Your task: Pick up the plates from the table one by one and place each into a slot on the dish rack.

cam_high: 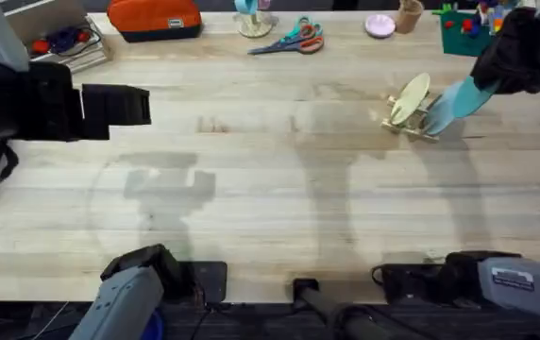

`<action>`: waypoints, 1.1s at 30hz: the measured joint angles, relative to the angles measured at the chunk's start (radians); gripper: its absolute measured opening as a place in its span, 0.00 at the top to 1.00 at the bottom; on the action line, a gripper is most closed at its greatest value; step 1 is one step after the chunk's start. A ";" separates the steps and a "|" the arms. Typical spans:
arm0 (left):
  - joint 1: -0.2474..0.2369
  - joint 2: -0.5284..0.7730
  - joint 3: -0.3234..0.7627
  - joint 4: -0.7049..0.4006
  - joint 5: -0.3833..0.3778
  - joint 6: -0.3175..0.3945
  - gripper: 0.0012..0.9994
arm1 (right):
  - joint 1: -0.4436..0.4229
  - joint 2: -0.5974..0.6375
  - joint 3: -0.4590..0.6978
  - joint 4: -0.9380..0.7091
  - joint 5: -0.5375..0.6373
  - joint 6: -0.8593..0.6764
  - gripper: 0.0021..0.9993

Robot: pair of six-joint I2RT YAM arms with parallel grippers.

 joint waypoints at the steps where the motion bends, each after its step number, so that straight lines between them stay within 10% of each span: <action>1: 0.000 0.000 0.000 0.000 0.000 0.000 0.01 | -0.002 0.010 0.000 0.005 -0.002 -0.005 0.97; 33: 0.000 0.000 0.000 0.000 0.000 0.000 0.01 | -0.016 0.206 0.000 0.111 -0.029 -0.069 0.97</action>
